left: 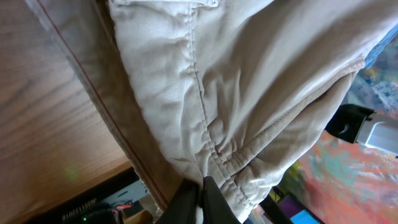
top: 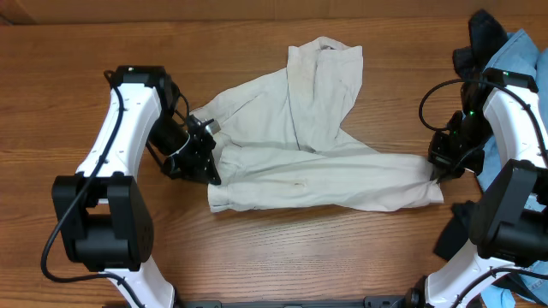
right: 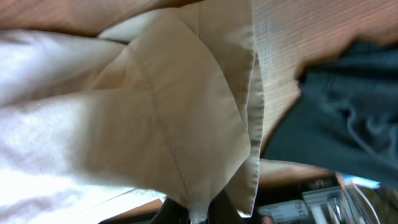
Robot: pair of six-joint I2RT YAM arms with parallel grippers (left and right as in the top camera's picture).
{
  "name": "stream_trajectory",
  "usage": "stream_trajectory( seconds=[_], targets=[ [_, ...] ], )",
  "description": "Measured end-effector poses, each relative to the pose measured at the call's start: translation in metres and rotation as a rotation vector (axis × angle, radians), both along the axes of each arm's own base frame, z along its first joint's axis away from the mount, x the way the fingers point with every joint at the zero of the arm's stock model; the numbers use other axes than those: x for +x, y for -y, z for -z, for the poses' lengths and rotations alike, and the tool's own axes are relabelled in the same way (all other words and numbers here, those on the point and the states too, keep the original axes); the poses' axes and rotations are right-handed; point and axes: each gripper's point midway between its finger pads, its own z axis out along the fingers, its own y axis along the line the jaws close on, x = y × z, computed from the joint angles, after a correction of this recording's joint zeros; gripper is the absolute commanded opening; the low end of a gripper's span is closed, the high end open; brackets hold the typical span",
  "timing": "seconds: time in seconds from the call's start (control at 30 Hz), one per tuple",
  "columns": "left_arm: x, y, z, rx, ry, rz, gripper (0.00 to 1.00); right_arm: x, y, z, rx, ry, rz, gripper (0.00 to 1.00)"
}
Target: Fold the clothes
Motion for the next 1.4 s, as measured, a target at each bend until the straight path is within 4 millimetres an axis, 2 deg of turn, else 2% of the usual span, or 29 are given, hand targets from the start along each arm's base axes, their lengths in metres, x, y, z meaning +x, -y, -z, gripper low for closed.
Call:
stream_trajectory(
  seconds=[0.03, 0.07, 0.1, 0.13, 0.17, 0.3, 0.43, 0.53, 0.57, 0.67, 0.73, 0.77, 0.8, 0.87, 1.0, 1.1, 1.23, 1.3, 1.4],
  targets=[
    [-0.003, 0.000, 0.001, 0.001, -0.009, 0.002, 0.05, -0.004, -0.001, -0.002, 0.005, -0.017, -0.001, 0.05],
    [-0.007, 0.002, 0.003, 0.000, -0.024, 0.007, 0.09, -0.007, -0.001, -0.003, 0.009, -0.028, -0.002, 0.19],
    [-0.012, 0.003, 0.006, 0.000, -0.040, 0.016, 0.18, -0.010, -0.002, -0.004, 0.012, -0.041, 0.001, 0.24],
    [-0.017, 0.005, 0.009, -0.001, -0.056, 0.028, 0.26, -0.012, -0.001, -0.005, 0.012, -0.053, -0.001, 0.24],
    [-0.024, 0.006, 0.011, 0.000, -0.077, 0.042, 0.28, -0.014, -0.001, -0.006, 0.007, -0.060, -0.001, 0.24],
    [-0.046, 0.015, 0.020, 0.009, -0.145, 0.098, 0.33, -0.019, 0.004, -0.008, -0.029, -0.086, 0.008, 0.25],
    [-0.051, 0.020, 0.022, 0.013, -0.149, 0.124, 0.29, -0.021, 0.006, -0.009, -0.047, -0.097, 0.017, 0.24],
    [-0.045, 0.019, 0.025, 0.013, -0.123, 0.115, 0.22, -0.021, 0.009, -0.008, -0.061, -0.097, 0.013, 0.08],
    [-0.042, 0.018, 0.025, 0.013, -0.113, 0.108, 0.22, -0.021, 0.010, -0.008, -0.068, -0.099, 0.015, 0.05],
    [-0.019, 0.014, 0.025, 0.017, -0.030, 0.071, 0.23, -0.024, 0.015, -0.010, -0.115, -0.113, 0.041, 0.04],
    [0.006, 0.010, 0.022, 0.026, 0.054, 0.019, 0.25, -0.026, 0.021, -0.011, -0.158, -0.127, 0.060, 0.06],
    [0.020, 0.007, 0.020, 0.032, 0.098, -0.012, 0.29, -0.027, 0.023, -0.012, -0.178, -0.129, 0.068, 0.09],
    [0.035, 0.004, 0.019, 0.038, 0.146, -0.047, 0.37, -0.027, 0.026, -0.014, -0.197, -0.128, 0.078, 0.10],
    [0.064, -0.003, 0.017, 0.052, 0.242, -0.126, 0.44, -0.028, 0.029, -0.016, -0.218, -0.122, 0.088, 0.11],
    [0.105, -0.018, 0.019, 0.118, 0.341, -0.280, 0.40, -0.028, 0.031, -0.020, -0.229, -0.108, 0.089, 0.16],
    [0.121, -0.023, 0.021, 0.155, 0.377, -0.346, 0.40, -0.026, 0.031, -0.020, -0.229, -0.100, 0.085, 0.20],
    [0.132, -0.024, 0.028, 0.191, 0.396, -0.375, 0.44, -0.013, 0.030, -0.020, -0.206, -0.036, 0.068, 0.26],
    [0.134, -0.024, 0.036, 0.218, 0.387, -0.378, 0.44, -0.006, 0.029, -0.025, -0.198, 0.012, 0.059, 0.28],
    [0.134, -0.025, 0.054, 0.265, 0.346, -0.385, 0.49, 0.008, 0.031, -0.045, -0.211, 0.128, 0.059, 0.31]
  ],
)
